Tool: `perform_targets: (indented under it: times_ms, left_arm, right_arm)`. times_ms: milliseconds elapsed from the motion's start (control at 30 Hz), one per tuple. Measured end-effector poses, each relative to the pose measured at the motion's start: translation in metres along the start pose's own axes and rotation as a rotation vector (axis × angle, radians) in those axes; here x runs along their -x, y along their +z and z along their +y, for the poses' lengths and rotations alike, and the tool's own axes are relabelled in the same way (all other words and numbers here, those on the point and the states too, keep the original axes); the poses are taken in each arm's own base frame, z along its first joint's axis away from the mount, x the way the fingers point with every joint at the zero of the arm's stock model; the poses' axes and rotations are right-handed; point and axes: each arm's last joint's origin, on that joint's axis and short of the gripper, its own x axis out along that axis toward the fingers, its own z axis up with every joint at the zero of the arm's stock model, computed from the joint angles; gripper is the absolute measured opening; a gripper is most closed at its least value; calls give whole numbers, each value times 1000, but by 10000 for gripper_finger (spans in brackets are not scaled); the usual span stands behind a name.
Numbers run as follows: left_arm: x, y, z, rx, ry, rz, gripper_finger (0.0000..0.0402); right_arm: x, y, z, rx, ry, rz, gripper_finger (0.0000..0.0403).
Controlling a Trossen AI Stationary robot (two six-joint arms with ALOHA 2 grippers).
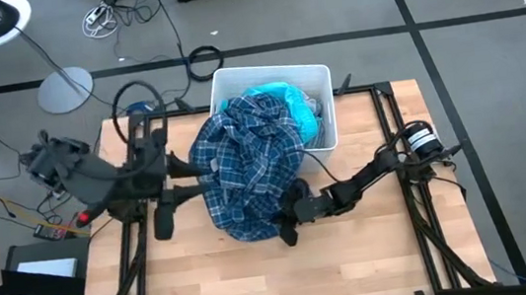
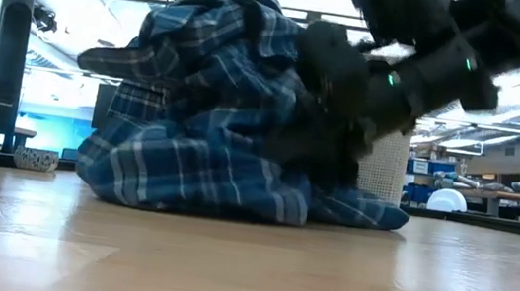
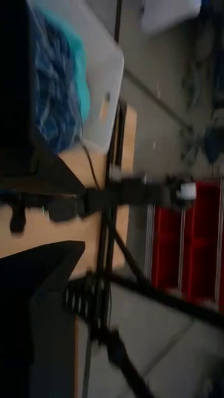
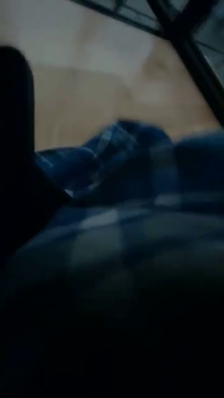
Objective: Sort clothes
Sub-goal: Put the dark blue long sleeve into the white bin
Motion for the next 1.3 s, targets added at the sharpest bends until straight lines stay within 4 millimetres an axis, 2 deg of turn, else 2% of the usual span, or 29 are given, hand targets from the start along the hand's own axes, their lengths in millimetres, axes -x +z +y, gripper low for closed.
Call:
perform_targets:
  times_ms: [100,200,300,467,633,733,867,1133,1233,1300]
  left_arm:
    - [2,-6,5,-9,63,-11,136]
    - [-1,-11,10,-6,81,-26,136]
    - [-8,-18,12,-22,89,-46,136]
    - [-13,-36,19,-10,36,-76,136]
    - [-22,-65,26,23,-31,-106,136]
    - [-25,-84,34,63,-82,-165,135]
    - [-33,-115,43,122,-137,-209,135]
    - [-34,-169,60,277,-180,-243,135]
    - [-33,-182,64,327,-190,-253,135]
    - [-31,-186,66,346,-195,-260,135]
  right_arm:
    - [10,25,15,67,9,1,17]
    - [29,61,34,187,-19,5,7]
    - [56,105,53,307,-72,-24,7]
    - [105,185,81,460,-125,-171,5]
    - [147,258,88,530,-204,-354,4]
    - [169,293,81,533,-248,-453,4]
    - [188,325,62,536,-331,-527,3]
    - [217,375,6,511,-540,-651,3]
    - [231,390,-13,488,-578,-706,4]
    - [234,393,-22,467,-571,-697,4]
